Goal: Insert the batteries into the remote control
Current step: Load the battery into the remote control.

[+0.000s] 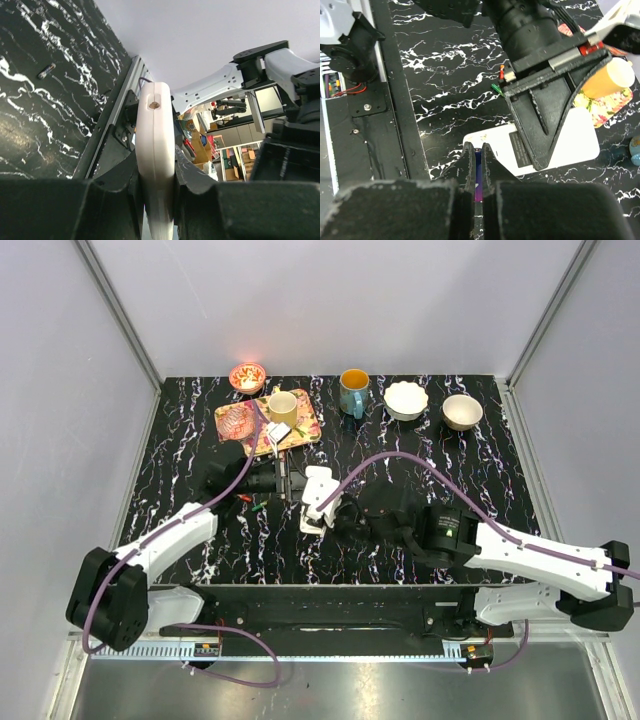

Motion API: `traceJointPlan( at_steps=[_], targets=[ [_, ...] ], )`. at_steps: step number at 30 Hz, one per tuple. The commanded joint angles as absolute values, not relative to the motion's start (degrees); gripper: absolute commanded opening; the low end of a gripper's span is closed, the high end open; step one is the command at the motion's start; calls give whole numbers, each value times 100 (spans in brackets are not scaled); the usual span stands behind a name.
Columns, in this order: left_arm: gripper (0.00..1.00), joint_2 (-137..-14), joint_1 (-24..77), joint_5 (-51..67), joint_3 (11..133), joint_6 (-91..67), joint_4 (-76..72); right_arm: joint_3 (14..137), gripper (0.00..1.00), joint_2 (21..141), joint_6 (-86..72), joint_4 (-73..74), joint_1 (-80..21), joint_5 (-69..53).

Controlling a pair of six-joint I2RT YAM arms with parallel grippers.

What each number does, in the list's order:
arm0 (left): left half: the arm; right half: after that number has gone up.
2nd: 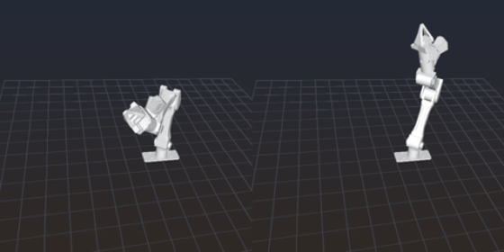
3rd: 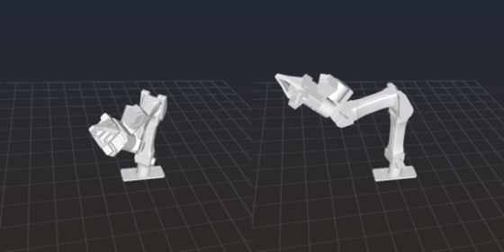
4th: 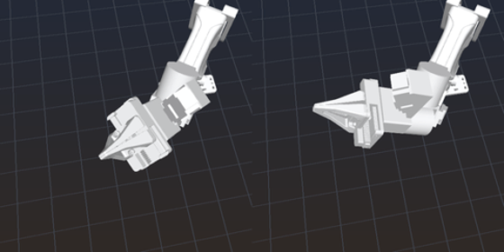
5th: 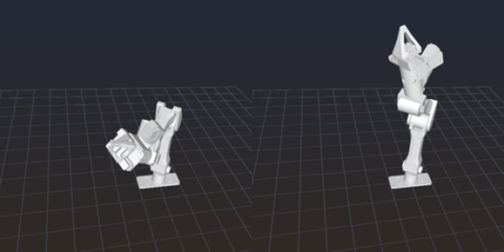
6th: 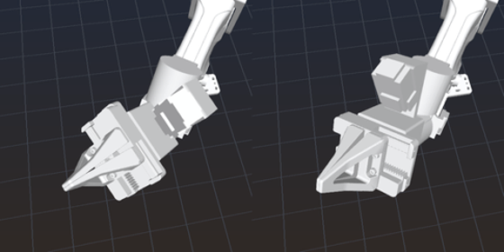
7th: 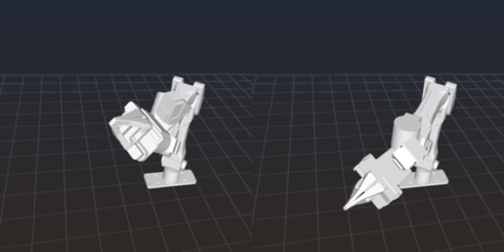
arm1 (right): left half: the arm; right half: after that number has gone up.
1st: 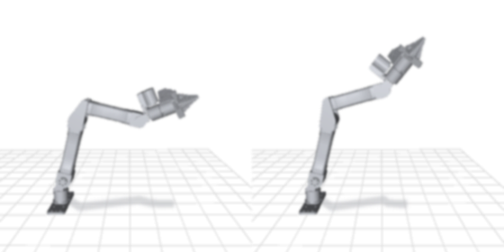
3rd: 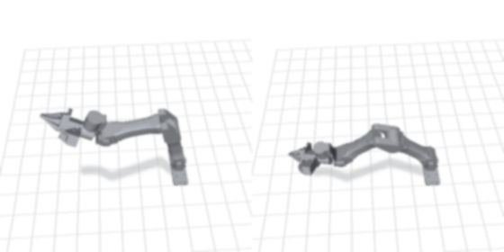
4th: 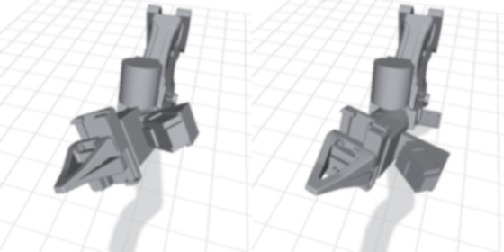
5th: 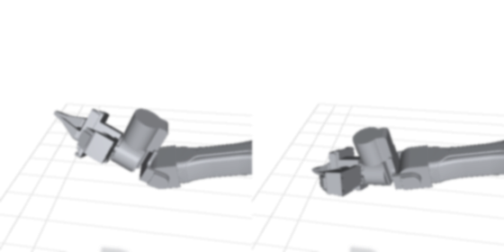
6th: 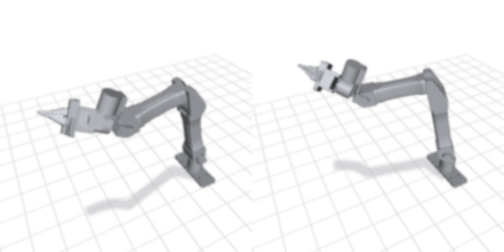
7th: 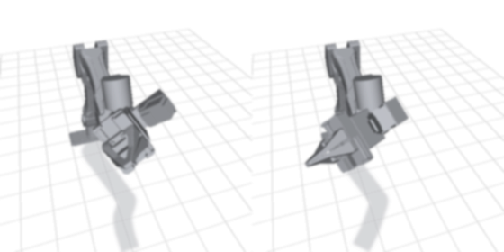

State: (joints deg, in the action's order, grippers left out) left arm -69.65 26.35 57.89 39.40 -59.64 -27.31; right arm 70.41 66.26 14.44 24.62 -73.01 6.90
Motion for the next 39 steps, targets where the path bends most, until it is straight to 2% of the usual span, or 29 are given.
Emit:
traceJointPlan(
  at_steps=[1,12,39],
  targets=[
    [0,-7013,2654,5818,3964,-5703,-2503,7067,0,6592,1775,1829,-7462,492],
    [0,-7216,2689,5862,3797,-6758,-3630,6328,0,6636,1977,686,-7585,747],
    [0,-7075,2856,5880,3894,-6776,-3234,5915,0,6689,2444,756,-7594,993]
  ],
)
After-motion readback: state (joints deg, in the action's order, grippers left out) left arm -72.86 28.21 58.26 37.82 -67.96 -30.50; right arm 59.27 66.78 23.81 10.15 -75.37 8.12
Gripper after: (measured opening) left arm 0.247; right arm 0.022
